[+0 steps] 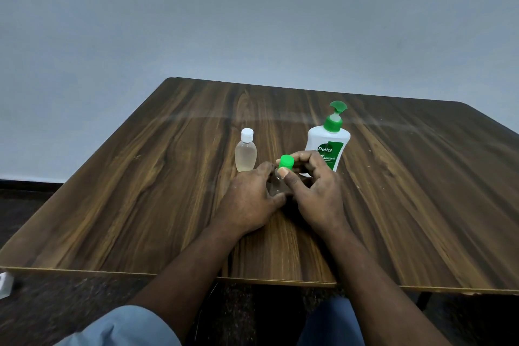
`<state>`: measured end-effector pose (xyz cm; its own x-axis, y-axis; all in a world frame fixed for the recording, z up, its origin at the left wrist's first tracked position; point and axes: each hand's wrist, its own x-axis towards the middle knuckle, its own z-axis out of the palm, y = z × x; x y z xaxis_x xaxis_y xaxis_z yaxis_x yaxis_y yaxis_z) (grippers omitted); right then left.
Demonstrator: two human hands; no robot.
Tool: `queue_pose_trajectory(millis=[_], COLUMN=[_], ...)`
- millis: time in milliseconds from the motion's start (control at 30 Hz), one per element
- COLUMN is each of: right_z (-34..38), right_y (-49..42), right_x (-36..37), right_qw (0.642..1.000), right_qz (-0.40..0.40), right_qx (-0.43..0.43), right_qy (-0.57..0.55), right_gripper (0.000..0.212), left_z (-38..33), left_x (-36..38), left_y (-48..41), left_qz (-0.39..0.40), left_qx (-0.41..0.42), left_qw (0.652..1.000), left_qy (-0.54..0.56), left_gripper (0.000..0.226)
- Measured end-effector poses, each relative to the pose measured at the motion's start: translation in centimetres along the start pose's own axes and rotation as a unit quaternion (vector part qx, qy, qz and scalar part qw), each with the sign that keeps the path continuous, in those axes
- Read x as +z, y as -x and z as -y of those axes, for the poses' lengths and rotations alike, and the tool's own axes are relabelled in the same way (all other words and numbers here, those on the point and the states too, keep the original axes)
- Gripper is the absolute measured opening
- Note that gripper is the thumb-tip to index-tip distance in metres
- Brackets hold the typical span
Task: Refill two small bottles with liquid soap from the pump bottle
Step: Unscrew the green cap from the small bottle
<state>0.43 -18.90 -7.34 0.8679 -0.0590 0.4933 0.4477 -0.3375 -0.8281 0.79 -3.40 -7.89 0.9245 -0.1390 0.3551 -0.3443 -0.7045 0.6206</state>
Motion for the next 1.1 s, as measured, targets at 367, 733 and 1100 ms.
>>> queue_pose_trajectory(millis=[367,733,1100], right_z=[0.06,0.14,0.16], right_y=[0.01,0.00,0.05], right_x=[0.06,-0.08,-0.30], right_qw=[1.000,0.999,0.996], right_qz=[-0.005,-0.004,-0.058], right_qx=[-0.013,-0.024,-0.061], right_qy=[0.005,0.026,0.021], right_gripper=[0.027,0.028,0.026], left_z=[-0.03,-0.18,-0.30], left_x=[-0.02,-0.05,-0.30], left_y=[0.09,0.12,0.19], left_qz=[0.000,-0.003,-0.005], left_qx=[-0.001,-0.003,0.005], left_qw=[1.000,1.000,1.000], left_qy=[-0.003,-0.007,-0.004], left_gripper=[0.034,0.041,0.037])
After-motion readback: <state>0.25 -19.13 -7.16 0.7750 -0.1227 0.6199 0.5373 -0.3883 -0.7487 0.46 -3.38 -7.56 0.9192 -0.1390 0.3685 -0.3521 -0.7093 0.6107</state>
